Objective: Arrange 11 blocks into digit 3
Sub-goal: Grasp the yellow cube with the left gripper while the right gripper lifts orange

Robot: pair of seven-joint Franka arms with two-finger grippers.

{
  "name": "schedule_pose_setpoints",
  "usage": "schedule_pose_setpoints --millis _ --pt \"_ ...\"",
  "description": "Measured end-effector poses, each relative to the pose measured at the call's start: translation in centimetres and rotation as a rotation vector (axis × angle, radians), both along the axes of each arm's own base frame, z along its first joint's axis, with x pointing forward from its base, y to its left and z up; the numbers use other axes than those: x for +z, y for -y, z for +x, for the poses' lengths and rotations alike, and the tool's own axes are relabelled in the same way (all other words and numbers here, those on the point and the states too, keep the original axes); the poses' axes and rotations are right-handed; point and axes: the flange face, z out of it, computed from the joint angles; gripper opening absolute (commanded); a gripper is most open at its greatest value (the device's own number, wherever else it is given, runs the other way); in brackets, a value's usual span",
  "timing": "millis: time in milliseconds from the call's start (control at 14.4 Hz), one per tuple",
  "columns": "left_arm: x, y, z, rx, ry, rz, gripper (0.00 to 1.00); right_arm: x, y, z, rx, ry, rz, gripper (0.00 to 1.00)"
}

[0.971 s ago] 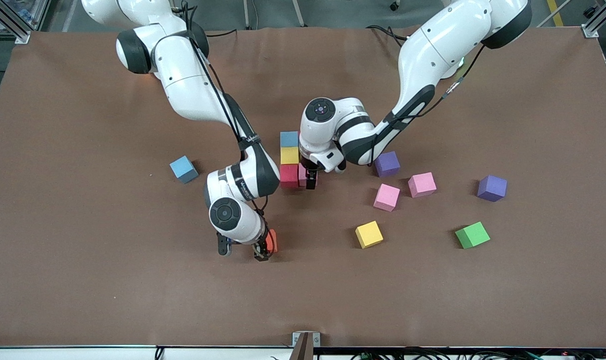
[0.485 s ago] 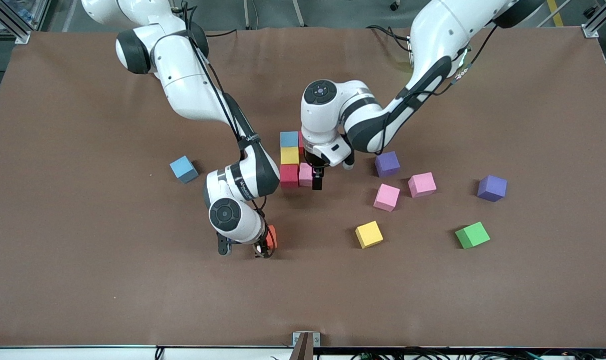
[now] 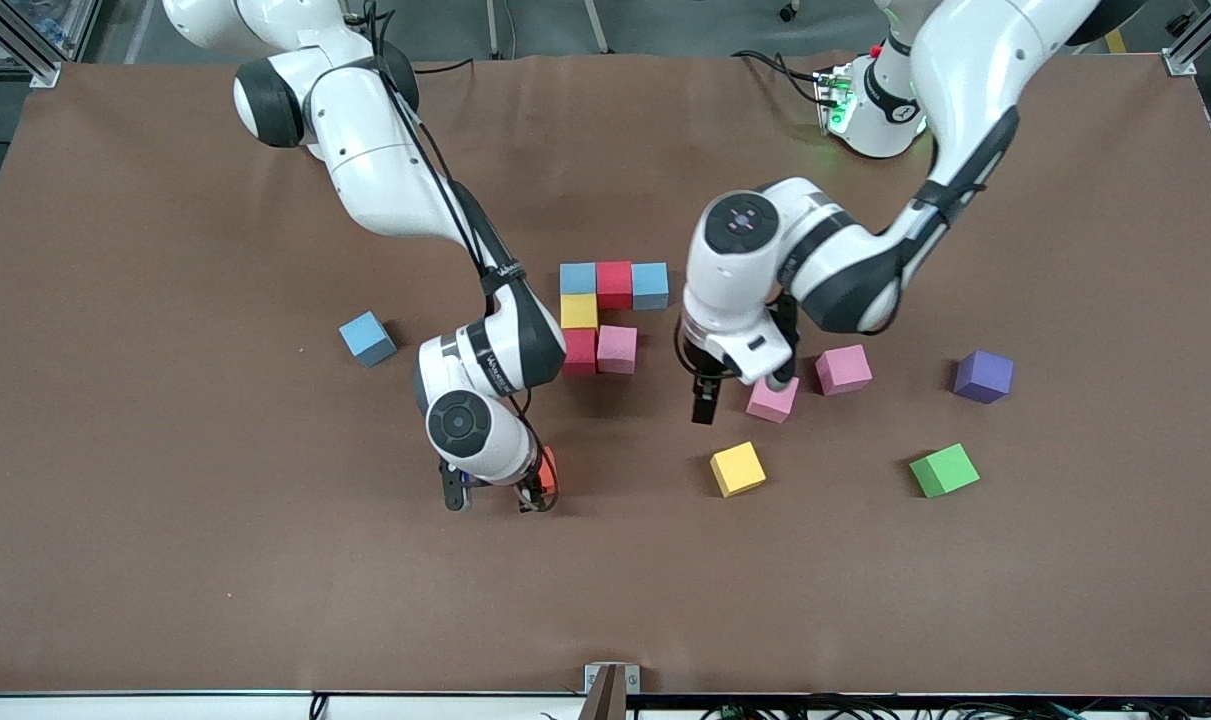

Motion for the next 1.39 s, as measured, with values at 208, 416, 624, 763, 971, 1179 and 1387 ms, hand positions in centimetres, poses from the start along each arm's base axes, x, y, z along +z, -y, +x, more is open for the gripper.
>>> schedule_pose_setpoints --millis 208,416,624,763,971,1179,1387 --pt "1.1 -3.6 3.4 -0.152 -0.091 0.023 1.0 0.5 -2.9 -1.5 0.222 0.026 0.006 0.0" --pt "-0.3 -6.5 6.3 -0.29 -0.13 0.03 1.0 1.3 -5.5 -3.0 0.479 0.06 0.013 0.0" --pt "-2.6 -8.7 8.1 -0.442 -0.155 0.043 1.0 2.5 -7.0 -3.8 0.748 0.098 0.019 0.0" --pt "-4.0 -9.6 9.3 -0.503 -0.166 0.028 1.0 2.9 -7.2 -4.4 0.972 0.09 0.017 0.0" --pt "-5.8 -8.9 10.2 -0.562 -0.149 -0.01 1.0 2.8 -6.6 -5.1 1.144 0.039 0.015 0.0" --pt "-6.6 -8.0 10.7 -0.589 -0.125 -0.034 1.0 2.5 -5.9 -5.8 1.223 0.011 0.019 0.0" --pt "-8.2 -7.8 11.2 -0.631 -0.101 -0.063 1.0 2.2 -5.7 -6.9 1.273 -0.014 0.029 0.0"
